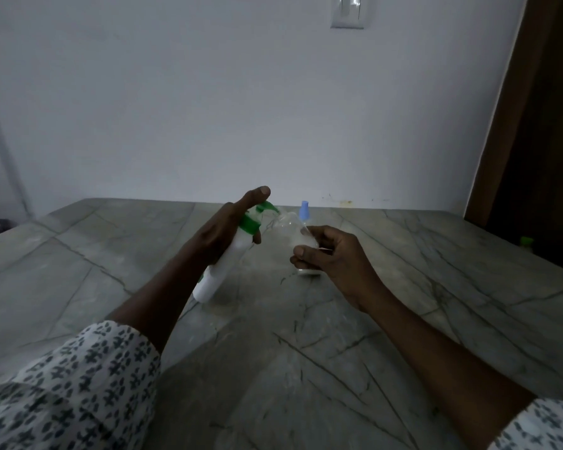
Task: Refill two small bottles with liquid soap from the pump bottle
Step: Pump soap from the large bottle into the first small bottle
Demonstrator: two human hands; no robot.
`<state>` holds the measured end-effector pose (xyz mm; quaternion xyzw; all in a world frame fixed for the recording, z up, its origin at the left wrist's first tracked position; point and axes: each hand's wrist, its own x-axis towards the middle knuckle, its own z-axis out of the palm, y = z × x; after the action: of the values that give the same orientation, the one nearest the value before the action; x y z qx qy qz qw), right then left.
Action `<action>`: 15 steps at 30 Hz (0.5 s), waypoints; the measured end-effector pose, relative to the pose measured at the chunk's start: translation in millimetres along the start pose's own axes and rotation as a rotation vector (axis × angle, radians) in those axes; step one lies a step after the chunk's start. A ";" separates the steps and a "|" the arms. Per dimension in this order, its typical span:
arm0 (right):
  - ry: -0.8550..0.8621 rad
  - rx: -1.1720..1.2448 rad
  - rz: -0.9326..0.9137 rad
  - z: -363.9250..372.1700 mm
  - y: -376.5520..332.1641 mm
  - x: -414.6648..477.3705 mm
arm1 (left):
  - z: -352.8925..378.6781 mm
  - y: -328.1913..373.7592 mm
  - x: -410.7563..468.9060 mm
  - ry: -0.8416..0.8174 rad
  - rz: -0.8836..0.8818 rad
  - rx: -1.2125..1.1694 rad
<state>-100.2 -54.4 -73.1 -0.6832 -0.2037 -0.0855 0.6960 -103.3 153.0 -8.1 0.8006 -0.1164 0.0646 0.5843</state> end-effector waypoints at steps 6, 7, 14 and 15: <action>0.010 -0.032 -0.022 -1.7 1.7 1.9 | -2.2 -2.6 1.0 0.002 0.000 0.009; 0.012 -0.032 -0.023 -1.5 1.6 1.6 | -1.7 -2.5 0.2 0.002 -0.003 0.002; 0.018 -0.083 -0.030 -1.7 3.9 1.9 | -0.7 -2.7 1.5 0.005 0.003 0.009; 0.017 -0.086 -0.031 -1.6 4.3 1.8 | -0.9 -3.1 1.4 0.007 0.005 0.026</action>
<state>-96.7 -55.5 -76.3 -0.7084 -0.2047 -0.1107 0.6663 -101.1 154.5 -10.3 0.8075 -0.1156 0.0702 0.5742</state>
